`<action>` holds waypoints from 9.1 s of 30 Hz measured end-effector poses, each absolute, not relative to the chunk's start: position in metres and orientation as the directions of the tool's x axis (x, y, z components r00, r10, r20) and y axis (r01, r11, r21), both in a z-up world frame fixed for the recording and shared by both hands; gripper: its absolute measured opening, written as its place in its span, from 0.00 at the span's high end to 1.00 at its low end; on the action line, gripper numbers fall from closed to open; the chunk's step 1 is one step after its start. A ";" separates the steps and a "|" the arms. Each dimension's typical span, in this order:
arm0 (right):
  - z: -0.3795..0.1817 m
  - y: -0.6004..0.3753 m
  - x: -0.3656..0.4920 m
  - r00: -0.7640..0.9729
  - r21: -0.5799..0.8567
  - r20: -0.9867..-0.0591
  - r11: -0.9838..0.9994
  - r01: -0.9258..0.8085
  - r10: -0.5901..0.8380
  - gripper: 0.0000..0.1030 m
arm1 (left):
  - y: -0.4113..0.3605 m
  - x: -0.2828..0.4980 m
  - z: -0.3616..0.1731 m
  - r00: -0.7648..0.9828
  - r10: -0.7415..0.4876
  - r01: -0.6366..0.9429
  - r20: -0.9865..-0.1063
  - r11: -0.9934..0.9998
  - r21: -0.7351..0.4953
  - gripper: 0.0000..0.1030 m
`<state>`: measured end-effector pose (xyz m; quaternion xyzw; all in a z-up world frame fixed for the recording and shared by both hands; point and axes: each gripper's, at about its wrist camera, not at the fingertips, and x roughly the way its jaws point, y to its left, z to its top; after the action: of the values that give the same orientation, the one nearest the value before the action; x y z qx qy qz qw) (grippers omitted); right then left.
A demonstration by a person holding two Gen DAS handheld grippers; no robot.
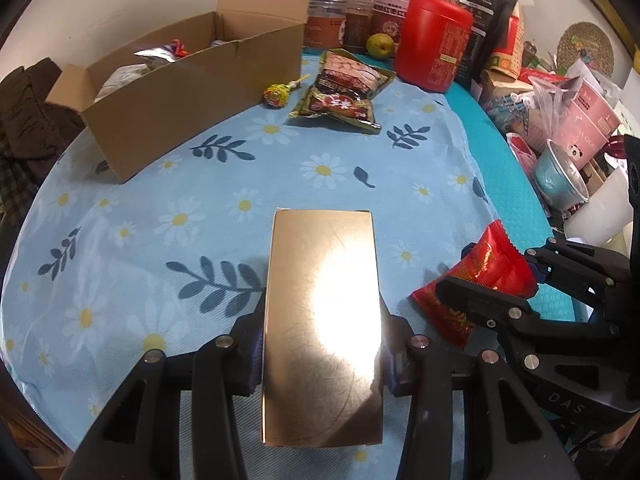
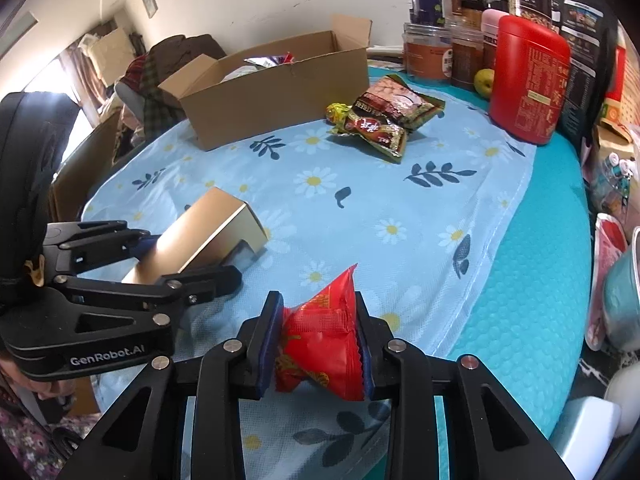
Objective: Organize snacks
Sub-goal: 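Lift the gold box with the left gripper while the right gripper lifts the small red bag, then carry the gold box with the left gripper while the right gripper carries the red bag over the box, then open both grippers to drop the gold box and red bag into the box, then withdraw both grippers from the box toward the brown-red snack pack, then grasp the brown-red snack pack with the right gripper while the left gripper grasps the yellow-green lollipop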
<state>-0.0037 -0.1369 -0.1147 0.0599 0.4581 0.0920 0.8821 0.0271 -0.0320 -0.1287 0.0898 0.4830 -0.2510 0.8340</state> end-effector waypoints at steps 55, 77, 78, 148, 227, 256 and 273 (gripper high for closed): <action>-0.024 -0.076 0.068 0.657 0.108 -0.673 0.924 -0.366 0.339 0.76 | 0.026 0.081 -0.033 0.601 -0.395 0.419 -0.695 0.896 -0.147 0.57; 0.038 -0.075 0.211 0.757 0.050 -0.550 0.919 -0.391 0.352 0.76 | 0.040 0.217 0.036 0.741 -0.370 0.386 -0.560 0.918 -0.096 0.57; 0.040 -0.077 0.218 0.762 0.050 -0.545 0.920 -0.388 0.351 0.76 | 0.040 0.223 0.036 0.744 -0.370 0.381 -0.557 0.919 -0.101 0.57; -0.023 -0.079 0.355 0.496 -0.024 -0.854 0.941 -0.337 0.156 0.58 | 0.025 0.347 -0.020 0.589 -0.094 0.214 -0.802 0.976 0.043 0.40; -0.005 -0.153 0.039 0.778 0.011 -0.629 1.000 0.012 -0.002 0.19 | -0.039 0.083 -0.020 0.591 -0.381 0.499 -0.711 0.865 -0.049 0.39; -0.102 -0.186 0.174 0.616 0.169 -0.787 0.975 0.142 0.047 0.00 | -0.037 0.174 -0.097 0.555 -0.303 0.382 -0.775 0.920 -0.087 0.39; -0.132 -0.225 0.173 0.599 0.227 -0.796 0.962 0.152 0.093 0.42 | -0.081 0.199 -0.128 0.470 -0.375 0.442 -0.799 0.884 -0.155 0.39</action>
<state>0.1735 -0.2252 -0.1324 0.1367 0.4476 -0.0168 0.8835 0.1991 -0.0814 -0.1284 0.0366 0.4561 -0.2384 0.8566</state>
